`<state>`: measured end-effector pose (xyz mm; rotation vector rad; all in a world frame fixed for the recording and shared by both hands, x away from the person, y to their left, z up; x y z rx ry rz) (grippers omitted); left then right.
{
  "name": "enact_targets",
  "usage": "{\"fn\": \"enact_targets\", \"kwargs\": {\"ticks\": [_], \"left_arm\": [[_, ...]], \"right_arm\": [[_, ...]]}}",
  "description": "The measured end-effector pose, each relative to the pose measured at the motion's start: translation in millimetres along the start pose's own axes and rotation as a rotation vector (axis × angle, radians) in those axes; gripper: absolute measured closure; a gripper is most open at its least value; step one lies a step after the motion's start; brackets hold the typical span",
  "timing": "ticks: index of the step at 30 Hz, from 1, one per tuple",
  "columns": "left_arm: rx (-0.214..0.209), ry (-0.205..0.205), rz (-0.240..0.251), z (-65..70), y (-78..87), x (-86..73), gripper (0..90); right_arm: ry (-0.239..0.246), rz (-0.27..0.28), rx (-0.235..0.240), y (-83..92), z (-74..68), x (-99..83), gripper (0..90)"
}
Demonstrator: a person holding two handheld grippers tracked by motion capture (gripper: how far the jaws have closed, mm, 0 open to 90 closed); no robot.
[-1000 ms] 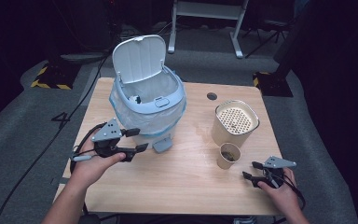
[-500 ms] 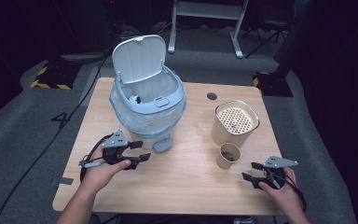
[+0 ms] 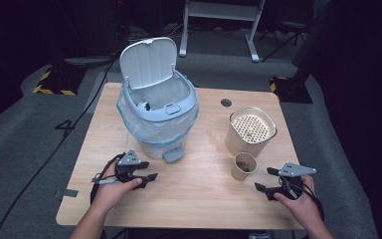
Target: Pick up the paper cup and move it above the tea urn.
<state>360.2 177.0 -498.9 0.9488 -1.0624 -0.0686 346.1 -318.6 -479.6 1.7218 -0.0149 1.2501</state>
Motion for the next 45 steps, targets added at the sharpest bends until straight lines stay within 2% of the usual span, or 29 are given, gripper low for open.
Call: {"fn": "enact_targets", "kwargs": {"ticks": [2, 4, 7, 9, 13, 16, 18, 23, 28, 33, 41, 45], "left_arm": [[0.014, 0.002, -0.022, -1.0, -3.7, -2.9, 41.0], [0.016, 0.017, -0.035, -1.9, -5.7, -4.8, 41.0], [0.038, 0.001, -0.066, -2.5, -8.6, -7.5, 40.6], [0.043, -0.005, -0.072, -2.4, -10.6, -9.0, 39.6], [0.043, -0.003, -0.059, -3.1, -11.9, -9.5, 39.1], [0.042, 0.001, -0.032, -3.3, -13.8, -10.8, 37.1], [0.045, -0.006, -0.036, -2.7, -14.0, -10.7, 36.1], [0.061, -0.028, -0.045, -0.3, -15.9, -9.7, 34.1], [0.095, -0.074, -0.061, 3.0, -17.8, -9.1, 33.5], [0.099, -0.077, -0.061, 3.5, -18.3, -9.0, 33.2], [0.100, -0.078, -0.061, 3.7, -18.3, -9.1, 33.3], [0.100, -0.078, -0.061, 3.7, -18.3, -9.1, 33.2]], "right_arm": [[-0.011, 0.016, 0.034, -3.4, -2.3, 6.6, 17.7], [-0.013, 0.018, 0.036, -4.6, -2.6, 7.7, 17.4], [-0.020, 0.034, 0.034, -12.2, -3.2, 11.3, 16.5], [-0.037, 0.070, 0.027, -21.5, -4.6, 14.3, 17.1], [-0.072, 0.105, 0.032, -32.0, -3.8, 15.9, 19.3], [-0.110, 0.127, 0.066, -41.3, -2.6, 16.7, 17.8], [-0.086, 0.133, 0.050, -46.1, -4.1, 18.3, 17.9], [-0.063, 0.141, 0.041, -51.4, -6.7, 21.4, 20.5], [-0.049, 0.133, 0.045, -60.1, -8.9, 21.5, 28.2], [-0.040, 0.158, 0.039, -62.0, -10.0, 20.6, 29.5], [-0.008, 0.163, 0.066, -60.6, -7.9, 21.0, 31.4], [-0.024, 0.204, 0.125, -53.0, -11.5, 25.9, 31.5]]}}
Point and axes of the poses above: each handheld gripper's, and its own axes: y roughly backward along the jaws, x roughly out of its top, z roughly to its right, the point moved 2 cm from there along -y, roughly forward along the jaws, and after that the axes turned 3 degrees about -z, right-handed, at the moved point
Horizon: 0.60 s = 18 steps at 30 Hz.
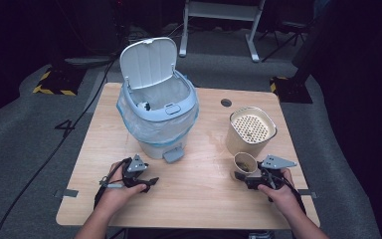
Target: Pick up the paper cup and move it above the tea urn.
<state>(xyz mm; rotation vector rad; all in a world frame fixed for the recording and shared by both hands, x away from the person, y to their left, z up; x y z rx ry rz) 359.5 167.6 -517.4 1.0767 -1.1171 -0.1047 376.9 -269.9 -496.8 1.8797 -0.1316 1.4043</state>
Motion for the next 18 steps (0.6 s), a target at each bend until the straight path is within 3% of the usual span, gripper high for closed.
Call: {"fn": "enact_targets", "kwargs": {"ticks": [8, 18], "left_arm": [[0.000, -0.002, 0.000, -0.1, 0.0, 0.0, 33.2], [-0.004, -0.001, 0.000, -1.1, -0.2, 0.2, 33.2]], "right_arm": [[0.046, 0.024, 0.001, 16.4, -6.9, 20.3, 31.4], [0.082, -0.018, 0.010, 37.8, -5.4, 47.4, 31.6]]}}
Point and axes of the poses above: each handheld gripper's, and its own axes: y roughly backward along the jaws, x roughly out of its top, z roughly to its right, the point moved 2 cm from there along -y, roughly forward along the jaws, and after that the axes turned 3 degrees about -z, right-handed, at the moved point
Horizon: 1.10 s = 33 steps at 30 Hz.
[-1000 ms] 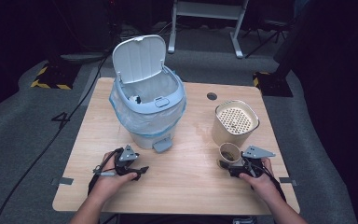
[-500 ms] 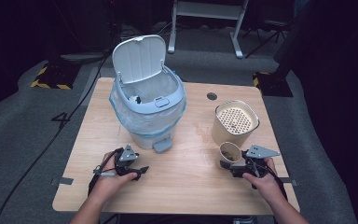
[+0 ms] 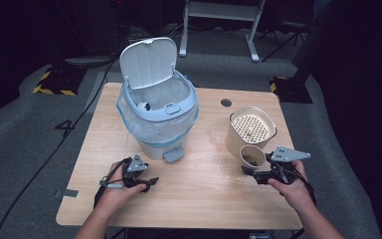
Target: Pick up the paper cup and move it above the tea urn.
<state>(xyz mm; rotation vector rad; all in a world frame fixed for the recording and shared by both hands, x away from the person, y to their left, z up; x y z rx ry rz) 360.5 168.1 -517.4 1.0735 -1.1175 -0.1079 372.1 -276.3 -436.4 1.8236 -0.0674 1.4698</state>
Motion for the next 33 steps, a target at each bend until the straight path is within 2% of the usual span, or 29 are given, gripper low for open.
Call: {"fn": "enact_targets", "kwargs": {"ticks": [14, 28, 33], "left_arm": [[-0.002, -0.008, -0.001, -2.6, -0.2, 0.6, 33.2], [0.009, 0.008, -0.001, -3.6, -0.2, 0.4, 33.2], [0.009, 0.009, 0.000, -3.6, -0.2, 0.4, 33.2]], "right_arm": [[0.025, -0.011, 0.000, 19.6, 4.2, 34.5, 31.8], [0.004, 0.009, -0.010, 33.3, 15.2, 61.8, 31.8], [0.010, 0.012, -0.028, 38.2, 21.6, 73.9, 31.8]]}}
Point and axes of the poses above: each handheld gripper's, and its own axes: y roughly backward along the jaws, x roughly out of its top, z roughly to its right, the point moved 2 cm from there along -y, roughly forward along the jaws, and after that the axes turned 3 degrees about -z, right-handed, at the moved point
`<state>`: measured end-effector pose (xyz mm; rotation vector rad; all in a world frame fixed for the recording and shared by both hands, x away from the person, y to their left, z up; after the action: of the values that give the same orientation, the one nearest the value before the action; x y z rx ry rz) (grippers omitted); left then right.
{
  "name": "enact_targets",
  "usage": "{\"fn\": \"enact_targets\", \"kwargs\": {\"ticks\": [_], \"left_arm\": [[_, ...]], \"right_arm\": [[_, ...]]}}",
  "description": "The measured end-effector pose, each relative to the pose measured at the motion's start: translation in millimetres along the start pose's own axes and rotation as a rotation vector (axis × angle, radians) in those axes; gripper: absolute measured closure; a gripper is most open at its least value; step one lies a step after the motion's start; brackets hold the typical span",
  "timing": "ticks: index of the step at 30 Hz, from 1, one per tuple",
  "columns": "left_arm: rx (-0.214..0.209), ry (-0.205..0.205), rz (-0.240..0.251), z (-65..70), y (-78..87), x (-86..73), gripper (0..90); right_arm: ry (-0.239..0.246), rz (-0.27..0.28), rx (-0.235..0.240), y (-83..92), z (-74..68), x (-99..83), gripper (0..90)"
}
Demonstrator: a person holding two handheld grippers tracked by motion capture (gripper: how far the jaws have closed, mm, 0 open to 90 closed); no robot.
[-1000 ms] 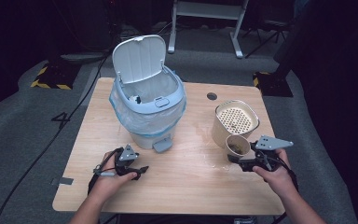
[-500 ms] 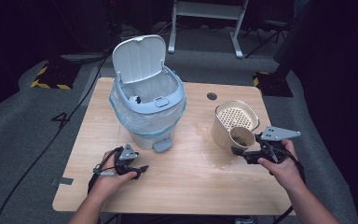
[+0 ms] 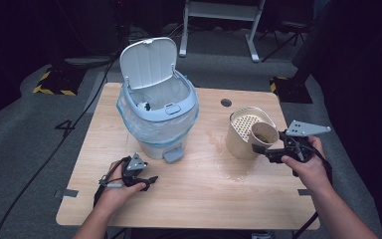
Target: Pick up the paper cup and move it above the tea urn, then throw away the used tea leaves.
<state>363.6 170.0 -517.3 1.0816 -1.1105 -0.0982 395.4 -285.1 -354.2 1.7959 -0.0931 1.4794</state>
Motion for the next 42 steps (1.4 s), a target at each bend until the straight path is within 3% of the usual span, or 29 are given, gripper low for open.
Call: {"fn": "enact_targets", "kwargs": {"ticks": [9, 18, 26, 32, 42], "left_arm": [[0.001, 0.002, 0.001, -0.1, 0.0, 0.0, 33.2], [0.001, 0.002, 0.001, -0.1, 0.0, 0.0, 33.2], [0.002, 0.003, 0.000, -0.6, 0.0, 0.0, 33.2], [0.002, 0.003, 0.001, -0.6, 0.0, 0.0, 33.2], [0.004, 0.003, 0.001, -0.6, 0.0, 0.0, 33.2]], "right_arm": [[-0.017, 0.006, -0.038, 2.5, 23.2, 16.5, 31.8], [-0.003, 0.016, -0.115, 1.5, 51.5, 28.2, 31.8], [0.044, -0.013, -0.170, -5.9, 76.3, 35.1, 31.8], [0.064, -0.029, -0.198, -11.5, 88.1, 35.3, 31.9], [0.075, -0.058, -0.206, -21.7, 100.7, 32.4, 31.8]]}}
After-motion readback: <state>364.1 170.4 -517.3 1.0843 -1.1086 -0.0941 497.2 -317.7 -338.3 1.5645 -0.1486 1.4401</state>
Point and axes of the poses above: each handheld gripper's, and its own axes: y roughly backward along the jaws, x roughly out of its top, z roughly to its right, the point moved 2 cm from there along -y, roughly forward along the jaws, and after that the axes turned 3 degrees about -z, right-handed, at the moved point
